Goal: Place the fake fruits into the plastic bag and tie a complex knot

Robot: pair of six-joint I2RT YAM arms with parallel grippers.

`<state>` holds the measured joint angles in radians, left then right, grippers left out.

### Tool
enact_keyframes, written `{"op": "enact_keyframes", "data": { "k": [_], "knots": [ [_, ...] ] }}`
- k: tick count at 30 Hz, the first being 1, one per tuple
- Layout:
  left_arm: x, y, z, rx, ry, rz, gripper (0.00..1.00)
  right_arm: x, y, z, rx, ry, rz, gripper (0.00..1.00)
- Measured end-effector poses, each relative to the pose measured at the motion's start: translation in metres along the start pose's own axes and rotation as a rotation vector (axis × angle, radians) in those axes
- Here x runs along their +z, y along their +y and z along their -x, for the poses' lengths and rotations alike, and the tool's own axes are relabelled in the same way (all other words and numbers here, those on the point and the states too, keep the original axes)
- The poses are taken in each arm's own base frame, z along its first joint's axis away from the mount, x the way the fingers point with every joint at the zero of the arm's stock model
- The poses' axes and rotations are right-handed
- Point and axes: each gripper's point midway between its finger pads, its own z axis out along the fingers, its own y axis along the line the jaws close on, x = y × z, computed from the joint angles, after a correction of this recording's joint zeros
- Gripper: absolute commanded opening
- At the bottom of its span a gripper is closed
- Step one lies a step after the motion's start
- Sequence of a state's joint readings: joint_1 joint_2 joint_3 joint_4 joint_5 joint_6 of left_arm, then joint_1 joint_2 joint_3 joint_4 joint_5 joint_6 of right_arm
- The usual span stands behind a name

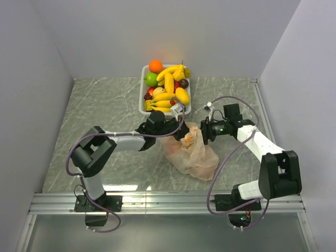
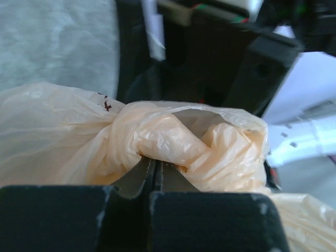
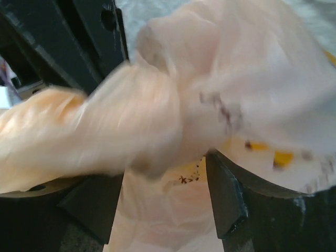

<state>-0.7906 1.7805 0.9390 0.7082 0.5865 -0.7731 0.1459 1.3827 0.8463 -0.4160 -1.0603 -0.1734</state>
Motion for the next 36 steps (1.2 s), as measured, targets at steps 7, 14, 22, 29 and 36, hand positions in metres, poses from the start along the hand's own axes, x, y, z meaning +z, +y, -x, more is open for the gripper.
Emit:
{"op": "enact_keyframes", "data": {
  "k": [7,14,22,29,36],
  "knots": [
    [-0.007,-0.011,-0.003,-0.045,0.023,-0.183,0.0,0.022,0.029,0.006,0.107,-0.032,0.087,0.66],
    [-0.017,-0.028,-0.003,-0.059,0.041,-0.311,0.0,0.012,0.043,0.009,0.079,-0.041,0.056,0.65],
    [-0.024,-0.042,-0.016,-0.054,0.09,-0.376,0.0,-0.024,0.053,0.016,-0.047,-0.052,-0.065,0.76],
    [-0.028,-0.041,-0.027,-0.065,0.122,-0.38,0.0,-0.039,0.047,0.012,0.0,-0.073,-0.115,0.49],
    [-0.029,-0.041,-0.028,-0.069,0.127,-0.378,0.0,-0.028,0.052,0.015,0.071,-0.105,-0.058,0.19]
  ]
}}
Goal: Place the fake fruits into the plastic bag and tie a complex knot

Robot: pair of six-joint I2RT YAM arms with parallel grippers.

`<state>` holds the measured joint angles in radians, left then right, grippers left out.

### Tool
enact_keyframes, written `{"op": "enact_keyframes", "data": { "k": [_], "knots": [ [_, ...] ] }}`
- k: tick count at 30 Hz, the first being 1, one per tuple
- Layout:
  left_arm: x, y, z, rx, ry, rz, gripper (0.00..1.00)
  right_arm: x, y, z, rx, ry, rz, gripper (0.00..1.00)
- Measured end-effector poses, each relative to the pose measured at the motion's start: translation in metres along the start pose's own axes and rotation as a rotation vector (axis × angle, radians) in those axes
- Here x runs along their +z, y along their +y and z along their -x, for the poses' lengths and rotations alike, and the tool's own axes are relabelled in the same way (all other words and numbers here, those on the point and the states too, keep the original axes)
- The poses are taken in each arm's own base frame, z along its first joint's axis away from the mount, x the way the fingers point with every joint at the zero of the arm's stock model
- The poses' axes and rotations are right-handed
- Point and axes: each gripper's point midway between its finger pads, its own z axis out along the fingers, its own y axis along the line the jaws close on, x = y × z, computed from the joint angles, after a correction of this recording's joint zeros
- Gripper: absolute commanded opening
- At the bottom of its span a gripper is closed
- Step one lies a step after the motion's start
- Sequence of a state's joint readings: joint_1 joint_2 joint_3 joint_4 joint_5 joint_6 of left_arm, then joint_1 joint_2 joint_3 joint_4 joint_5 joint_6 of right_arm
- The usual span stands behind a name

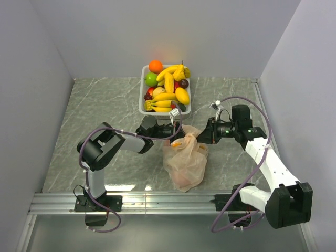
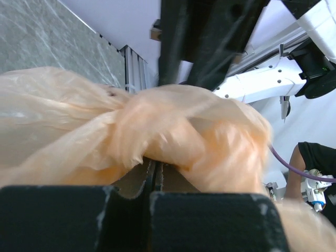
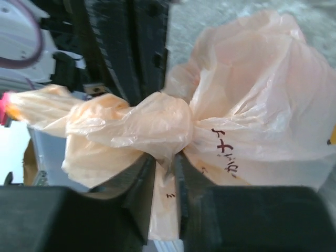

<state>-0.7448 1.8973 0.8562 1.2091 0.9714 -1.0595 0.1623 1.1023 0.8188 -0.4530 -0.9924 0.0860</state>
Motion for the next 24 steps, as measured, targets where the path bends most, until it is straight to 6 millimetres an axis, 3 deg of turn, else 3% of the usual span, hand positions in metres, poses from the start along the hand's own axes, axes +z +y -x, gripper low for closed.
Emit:
{"op": "enact_keyframes", "data": {
  "k": [3,7,10,17,21,24],
  "knots": [
    [0.0,0.004,-0.002,-0.007,0.005,0.015,0.0,0.002,0.012,0.003,-0.005,-0.008,0.051,0.12],
    [0.001,0.008,-0.002,-0.019,0.014,0.031,0.0,0.005,0.032,-0.001,-0.046,0.005,0.099,0.12],
    [0.005,0.004,0.0,-0.008,0.018,0.019,0.0,0.009,0.043,-0.005,-0.088,0.017,0.124,0.17],
    [0.005,0.008,-0.001,-0.044,0.005,0.001,0.0,0.016,0.027,-0.012,-0.082,0.061,0.056,0.44],
    [0.003,0.006,0.0,-0.057,0.007,-0.011,0.01,0.006,0.024,-0.011,-0.1,0.059,0.022,0.39],
    [0.0,-0.002,-0.007,-0.075,0.052,-0.044,0.0,0.0,0.024,-0.011,-0.121,0.052,0.002,0.43]
  ]
}}
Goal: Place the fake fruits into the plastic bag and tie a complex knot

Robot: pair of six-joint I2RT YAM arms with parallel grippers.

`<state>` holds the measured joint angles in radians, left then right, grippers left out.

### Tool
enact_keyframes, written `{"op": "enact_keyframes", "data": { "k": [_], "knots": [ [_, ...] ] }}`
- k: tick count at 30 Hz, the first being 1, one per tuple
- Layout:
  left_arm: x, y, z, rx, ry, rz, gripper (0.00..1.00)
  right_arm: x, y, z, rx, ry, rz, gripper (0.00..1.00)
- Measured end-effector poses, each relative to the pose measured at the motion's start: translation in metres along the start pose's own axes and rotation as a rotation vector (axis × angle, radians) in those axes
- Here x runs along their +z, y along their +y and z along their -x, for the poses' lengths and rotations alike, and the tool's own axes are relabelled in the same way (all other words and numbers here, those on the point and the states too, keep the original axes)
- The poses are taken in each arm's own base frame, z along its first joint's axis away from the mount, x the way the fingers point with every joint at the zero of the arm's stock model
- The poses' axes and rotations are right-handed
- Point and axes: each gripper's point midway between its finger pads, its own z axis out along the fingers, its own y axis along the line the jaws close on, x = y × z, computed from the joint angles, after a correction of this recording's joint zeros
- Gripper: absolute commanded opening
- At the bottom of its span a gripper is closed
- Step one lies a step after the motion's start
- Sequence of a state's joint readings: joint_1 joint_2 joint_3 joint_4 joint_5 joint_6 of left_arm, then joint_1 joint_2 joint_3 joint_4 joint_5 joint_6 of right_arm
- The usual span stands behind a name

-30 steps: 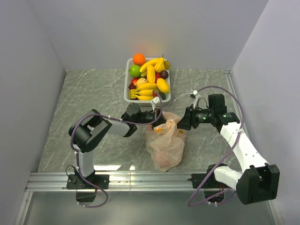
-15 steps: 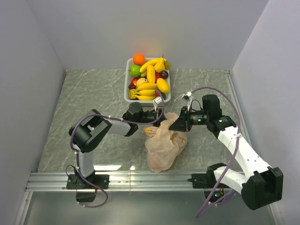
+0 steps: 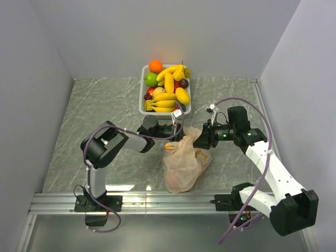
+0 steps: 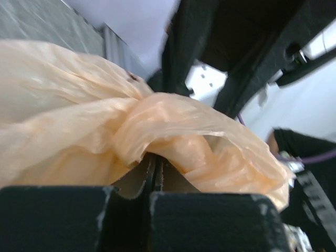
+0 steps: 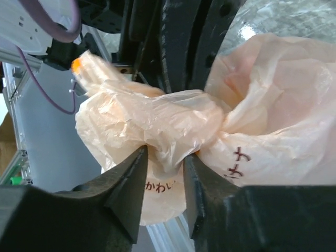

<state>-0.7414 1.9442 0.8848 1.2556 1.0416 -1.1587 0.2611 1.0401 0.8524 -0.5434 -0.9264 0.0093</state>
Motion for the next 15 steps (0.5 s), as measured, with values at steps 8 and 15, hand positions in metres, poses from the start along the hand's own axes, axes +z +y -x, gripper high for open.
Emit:
{"op": "enact_keyframes", "data": {
  "k": [8,15],
  "knots": [
    [0.003,-0.011,-0.026,-0.257,0.177,-0.071,0.0,0.002,-0.004,0.002,0.004,-0.004,-0.011,0.56],
    [0.009,0.009,-0.022,-0.412,0.13,-0.026,0.0,0.007,-0.007,0.007,0.021,-0.021,-0.027,0.65]
  ]
}}
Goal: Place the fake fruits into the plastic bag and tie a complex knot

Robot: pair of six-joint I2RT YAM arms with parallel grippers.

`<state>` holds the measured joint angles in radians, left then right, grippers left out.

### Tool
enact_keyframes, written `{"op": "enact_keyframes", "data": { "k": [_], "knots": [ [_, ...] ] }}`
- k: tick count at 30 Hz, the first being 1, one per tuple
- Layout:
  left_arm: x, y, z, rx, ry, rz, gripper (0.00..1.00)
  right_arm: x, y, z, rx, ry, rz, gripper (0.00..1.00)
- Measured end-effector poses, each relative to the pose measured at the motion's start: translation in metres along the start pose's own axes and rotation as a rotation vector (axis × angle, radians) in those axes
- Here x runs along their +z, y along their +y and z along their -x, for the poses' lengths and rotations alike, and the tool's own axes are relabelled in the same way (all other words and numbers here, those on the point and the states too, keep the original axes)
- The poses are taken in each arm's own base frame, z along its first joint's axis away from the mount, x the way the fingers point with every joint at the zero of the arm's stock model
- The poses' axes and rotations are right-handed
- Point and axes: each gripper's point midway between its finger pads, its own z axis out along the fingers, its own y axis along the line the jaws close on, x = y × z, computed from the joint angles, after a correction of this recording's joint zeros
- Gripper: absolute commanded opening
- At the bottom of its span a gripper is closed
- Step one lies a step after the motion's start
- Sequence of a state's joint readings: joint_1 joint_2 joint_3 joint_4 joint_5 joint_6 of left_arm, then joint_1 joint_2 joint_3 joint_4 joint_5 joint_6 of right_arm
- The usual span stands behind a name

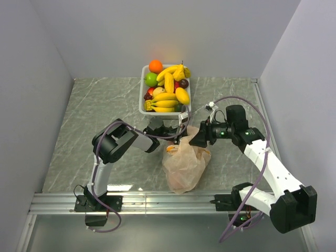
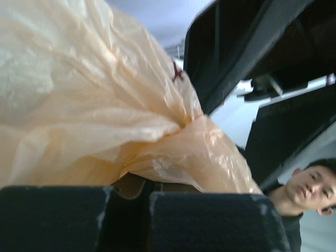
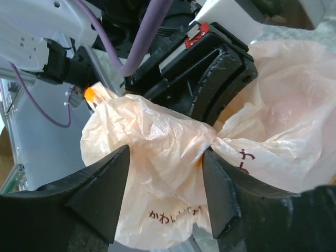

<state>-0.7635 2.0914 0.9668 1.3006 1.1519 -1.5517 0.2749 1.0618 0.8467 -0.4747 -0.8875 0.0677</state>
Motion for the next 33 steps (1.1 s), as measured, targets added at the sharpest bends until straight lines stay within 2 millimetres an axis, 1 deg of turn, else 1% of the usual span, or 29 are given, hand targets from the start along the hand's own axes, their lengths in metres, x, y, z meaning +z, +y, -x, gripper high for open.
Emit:
{"op": "enact_keyframes", "data": {
  "k": [4,7,13,15,17,18,19,22,25,27,28,29,30,31,32,33],
  "knots": [
    [0.002,-0.001,0.013,0.006,-0.067,0.0,0.01,0.006,0.0,0.009,-0.017,-0.036,-0.011,0.65],
    [0.001,-0.004,0.024,0.047,-0.122,0.001,0.01,0.012,-0.002,0.018,-0.034,-0.067,-0.02,0.65],
    [-0.012,-0.027,0.053,0.181,-0.26,-0.002,0.0,0.023,-0.008,0.041,-0.074,-0.124,-0.025,0.66],
    [-0.014,-0.031,0.059,0.194,-0.291,-0.003,0.0,0.023,-0.008,0.047,-0.093,-0.137,-0.034,0.67],
    [-0.014,-0.032,0.063,0.195,-0.313,-0.003,0.0,0.02,-0.009,0.048,-0.111,-0.135,-0.05,0.73],
    [-0.014,-0.032,0.065,0.195,-0.321,-0.003,0.0,0.018,-0.01,0.046,-0.12,-0.128,-0.061,0.82],
    [-0.014,-0.032,0.066,0.195,-0.329,-0.002,0.0,0.015,-0.01,0.045,-0.121,-0.121,-0.071,0.85],
    [-0.013,-0.033,0.068,0.196,-0.344,-0.003,0.0,-0.001,-0.008,0.043,-0.143,-0.108,-0.096,0.86],
    [-0.013,-0.033,0.07,0.196,-0.355,-0.003,0.01,-0.021,-0.004,0.047,-0.16,-0.121,-0.111,0.87],
    [-0.012,-0.033,0.07,0.196,-0.357,-0.003,0.0,-0.034,-0.006,0.05,-0.157,-0.137,-0.124,0.87],
    [-0.012,-0.033,0.07,0.196,-0.356,-0.003,0.01,-0.04,-0.008,0.05,-0.149,-0.143,-0.131,0.87],
    [-0.012,-0.033,0.069,0.198,-0.355,-0.003,0.0,-0.045,-0.01,0.049,-0.135,-0.146,-0.138,0.76],
    [-0.011,-0.032,0.069,0.197,-0.354,-0.002,0.0,-0.05,-0.015,0.046,-0.107,-0.145,-0.151,0.75],
    [-0.011,-0.032,0.068,0.197,-0.354,-0.001,0.0,-0.054,-0.018,0.044,-0.091,-0.147,-0.157,0.73],
    [-0.011,-0.031,0.068,0.197,-0.353,0.0,0.01,-0.056,-0.021,0.042,-0.072,-0.148,-0.158,0.68],
    [-0.011,-0.03,0.067,0.195,-0.353,0.002,0.01,-0.056,-0.023,0.039,-0.053,-0.148,-0.154,0.66]
  ]
}}
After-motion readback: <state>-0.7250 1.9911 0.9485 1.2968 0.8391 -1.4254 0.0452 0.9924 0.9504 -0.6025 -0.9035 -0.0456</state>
